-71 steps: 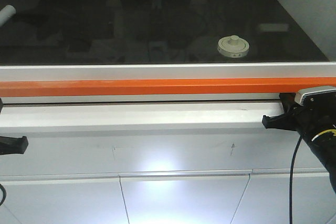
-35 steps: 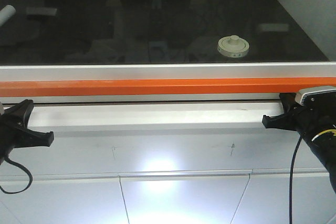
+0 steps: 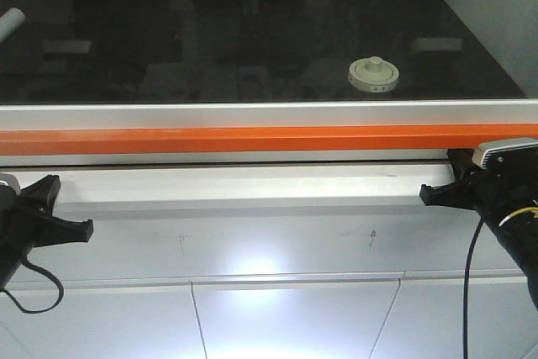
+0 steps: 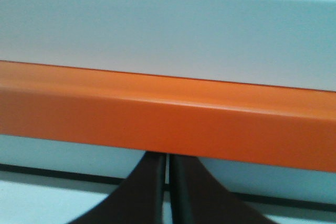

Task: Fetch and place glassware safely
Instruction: 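Move the left gripper to the orange sash handle beside the right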

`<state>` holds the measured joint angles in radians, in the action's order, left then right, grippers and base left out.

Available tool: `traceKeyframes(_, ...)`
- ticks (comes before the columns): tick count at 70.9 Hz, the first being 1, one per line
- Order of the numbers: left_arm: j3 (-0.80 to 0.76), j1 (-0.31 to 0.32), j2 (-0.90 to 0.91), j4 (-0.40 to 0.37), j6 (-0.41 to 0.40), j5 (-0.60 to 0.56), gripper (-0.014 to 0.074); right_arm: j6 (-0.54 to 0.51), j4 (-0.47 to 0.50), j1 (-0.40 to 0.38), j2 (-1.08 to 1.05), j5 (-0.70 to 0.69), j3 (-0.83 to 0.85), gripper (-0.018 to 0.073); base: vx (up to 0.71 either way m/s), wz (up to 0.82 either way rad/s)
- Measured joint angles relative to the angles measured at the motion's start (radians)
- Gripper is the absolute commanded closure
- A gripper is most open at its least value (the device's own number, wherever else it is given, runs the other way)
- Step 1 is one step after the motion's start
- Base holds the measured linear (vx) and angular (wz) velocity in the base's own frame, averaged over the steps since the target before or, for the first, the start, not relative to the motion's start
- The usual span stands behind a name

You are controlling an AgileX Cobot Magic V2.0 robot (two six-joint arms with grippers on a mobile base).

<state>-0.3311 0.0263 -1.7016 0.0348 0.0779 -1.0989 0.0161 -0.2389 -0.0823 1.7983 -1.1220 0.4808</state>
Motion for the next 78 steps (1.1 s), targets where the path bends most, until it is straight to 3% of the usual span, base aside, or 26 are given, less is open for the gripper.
traceKeyframes(48, -0.052, 0.0, -0.023, -0.001, -0.002, -0.043, 0.0603, 0.0, -0.001, 0.0, 0.0, 0.0, 0.0, 0.0563, 0.0, 0.0)
traceKeyframes(78, -0.139, 0.0, -0.031, -0.003, -0.003, 0.061, 0.0603, 0.0, -0.001, 0.0, 0.0, 0.0, 0.0, 0.0563, 0.0, 0.0)
